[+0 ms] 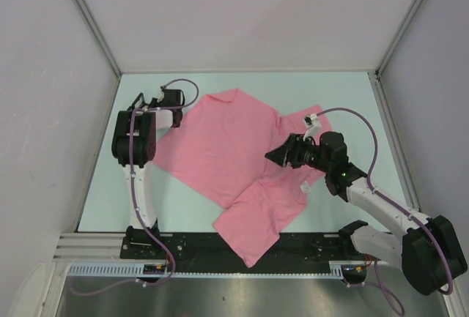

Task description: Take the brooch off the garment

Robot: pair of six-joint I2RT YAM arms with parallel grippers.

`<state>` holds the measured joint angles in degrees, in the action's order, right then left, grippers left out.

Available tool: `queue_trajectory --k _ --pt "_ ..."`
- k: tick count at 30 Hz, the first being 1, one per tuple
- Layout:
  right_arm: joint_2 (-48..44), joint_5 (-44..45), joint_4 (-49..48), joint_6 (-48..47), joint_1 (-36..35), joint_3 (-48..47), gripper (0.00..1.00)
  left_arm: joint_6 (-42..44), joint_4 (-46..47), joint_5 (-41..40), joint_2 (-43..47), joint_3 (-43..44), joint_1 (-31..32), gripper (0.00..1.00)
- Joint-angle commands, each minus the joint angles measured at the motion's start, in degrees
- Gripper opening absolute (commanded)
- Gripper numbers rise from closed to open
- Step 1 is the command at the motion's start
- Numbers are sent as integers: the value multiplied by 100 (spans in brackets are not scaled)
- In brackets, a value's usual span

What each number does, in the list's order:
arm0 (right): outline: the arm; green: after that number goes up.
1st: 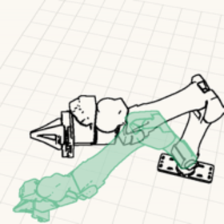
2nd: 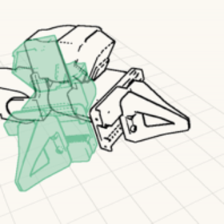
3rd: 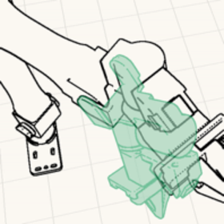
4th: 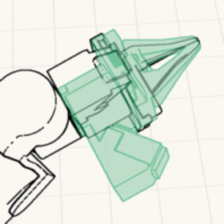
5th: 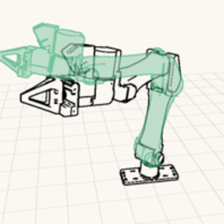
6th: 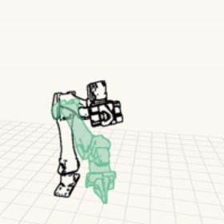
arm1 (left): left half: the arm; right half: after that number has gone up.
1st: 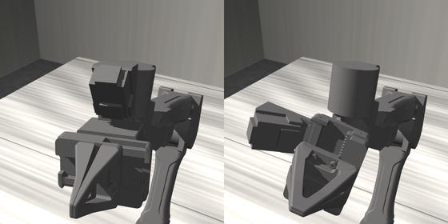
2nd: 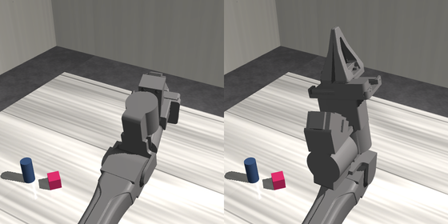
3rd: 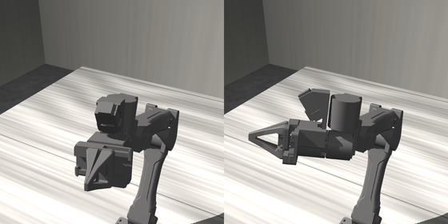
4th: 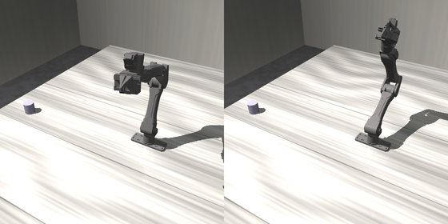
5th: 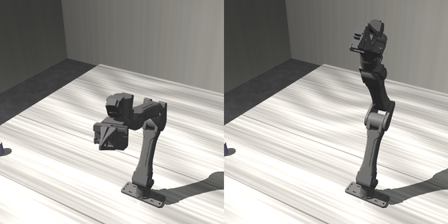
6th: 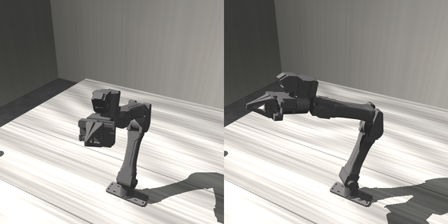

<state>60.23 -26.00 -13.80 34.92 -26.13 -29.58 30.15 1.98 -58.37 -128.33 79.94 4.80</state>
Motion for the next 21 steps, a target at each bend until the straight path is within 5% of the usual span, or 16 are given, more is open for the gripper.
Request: queue_trajectory --k 1,8,21 --pt "15 -37 -202 6 20 -74 68 26 22 -166 27 180 -5 22" --pt "7 -46 -193 33 11 -65 68 -439 -540 133 344 180 -5 36" --pt "33 -221 -132 278 126 -83 68 -1696 -1964 1177 933 724 -14 46"
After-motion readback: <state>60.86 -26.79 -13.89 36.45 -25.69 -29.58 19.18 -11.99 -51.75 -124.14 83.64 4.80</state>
